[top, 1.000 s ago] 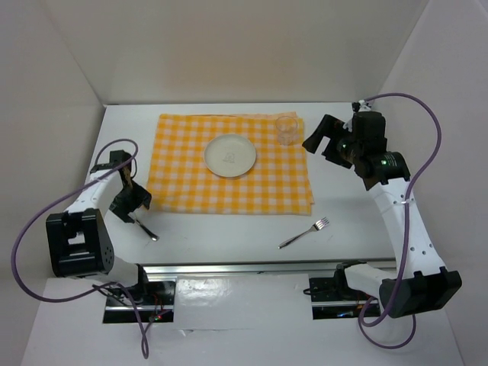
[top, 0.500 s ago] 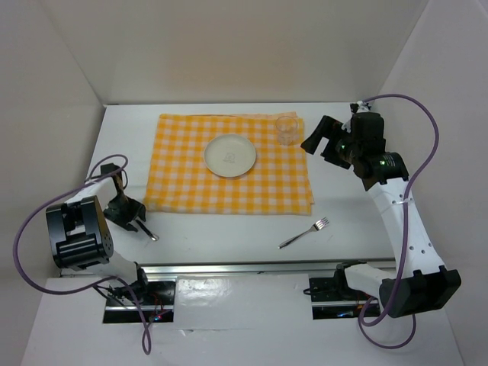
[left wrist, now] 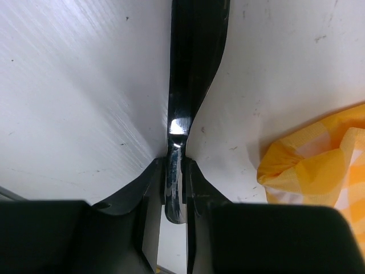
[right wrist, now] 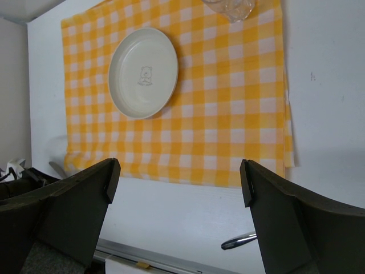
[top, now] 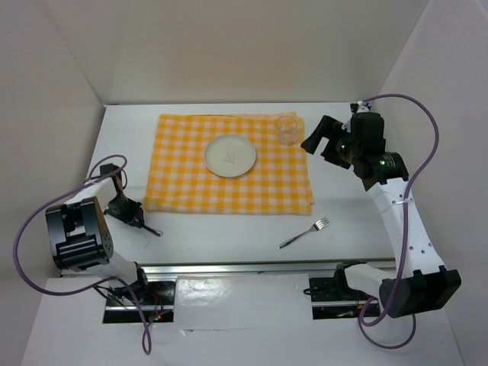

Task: Set the dinner table for one person

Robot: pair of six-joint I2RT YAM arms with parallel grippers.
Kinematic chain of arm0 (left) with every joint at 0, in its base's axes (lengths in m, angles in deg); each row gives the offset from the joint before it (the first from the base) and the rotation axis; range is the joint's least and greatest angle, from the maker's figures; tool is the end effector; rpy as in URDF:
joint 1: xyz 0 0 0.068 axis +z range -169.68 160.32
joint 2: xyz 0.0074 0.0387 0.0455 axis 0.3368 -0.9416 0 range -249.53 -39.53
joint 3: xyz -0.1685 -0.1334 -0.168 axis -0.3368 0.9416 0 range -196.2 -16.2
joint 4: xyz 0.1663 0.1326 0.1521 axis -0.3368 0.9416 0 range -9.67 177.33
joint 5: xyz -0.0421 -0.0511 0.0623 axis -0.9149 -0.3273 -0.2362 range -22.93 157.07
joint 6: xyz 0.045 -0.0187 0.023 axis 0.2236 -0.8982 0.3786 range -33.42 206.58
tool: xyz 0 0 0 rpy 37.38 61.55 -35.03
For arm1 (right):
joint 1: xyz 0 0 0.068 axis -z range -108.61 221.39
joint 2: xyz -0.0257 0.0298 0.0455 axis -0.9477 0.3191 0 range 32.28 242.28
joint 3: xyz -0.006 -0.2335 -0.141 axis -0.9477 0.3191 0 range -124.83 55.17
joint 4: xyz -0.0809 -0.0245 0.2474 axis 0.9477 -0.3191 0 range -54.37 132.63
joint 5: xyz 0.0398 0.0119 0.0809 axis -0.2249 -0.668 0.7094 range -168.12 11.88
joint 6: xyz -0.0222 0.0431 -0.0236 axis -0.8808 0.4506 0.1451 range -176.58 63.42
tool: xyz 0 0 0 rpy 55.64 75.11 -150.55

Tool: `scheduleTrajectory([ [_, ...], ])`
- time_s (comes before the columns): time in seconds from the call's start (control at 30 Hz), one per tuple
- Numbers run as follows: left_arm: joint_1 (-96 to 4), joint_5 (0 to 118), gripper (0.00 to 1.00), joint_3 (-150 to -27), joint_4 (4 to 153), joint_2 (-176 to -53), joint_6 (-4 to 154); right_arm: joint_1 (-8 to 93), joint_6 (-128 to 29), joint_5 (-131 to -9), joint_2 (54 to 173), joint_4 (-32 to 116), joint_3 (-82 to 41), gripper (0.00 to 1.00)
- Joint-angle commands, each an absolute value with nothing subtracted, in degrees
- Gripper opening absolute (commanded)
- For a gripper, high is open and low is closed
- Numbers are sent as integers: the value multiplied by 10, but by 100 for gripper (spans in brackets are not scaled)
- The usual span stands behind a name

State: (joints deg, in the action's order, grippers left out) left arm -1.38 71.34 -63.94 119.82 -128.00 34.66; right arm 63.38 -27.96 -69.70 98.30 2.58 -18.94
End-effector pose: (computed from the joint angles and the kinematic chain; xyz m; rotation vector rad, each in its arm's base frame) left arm 0.2426 0.0830 0.1551 -1.7081 2.4133 0.0323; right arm 0.2364 0.0385 0.3907 0.3005 2.1479 0.5291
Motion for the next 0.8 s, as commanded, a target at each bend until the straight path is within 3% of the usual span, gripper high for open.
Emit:
scheduleTrajectory([
  [0.0,-13,748,0,-641,1193,-1261,323,630,-288,-699,976,38,-196,100],
  [0.17,-27,823,0,-724,1256,-1172,360,630,-293,-719,976,33,-202,100],
  [0.33,-83,820,0,-795,1243,-1161,469,630,-293,-724,976,33,-207,100],
  [0.77,-262,785,0,-1028,1231,-1433,660,630,-293,-752,971,-1,-225,100],
])
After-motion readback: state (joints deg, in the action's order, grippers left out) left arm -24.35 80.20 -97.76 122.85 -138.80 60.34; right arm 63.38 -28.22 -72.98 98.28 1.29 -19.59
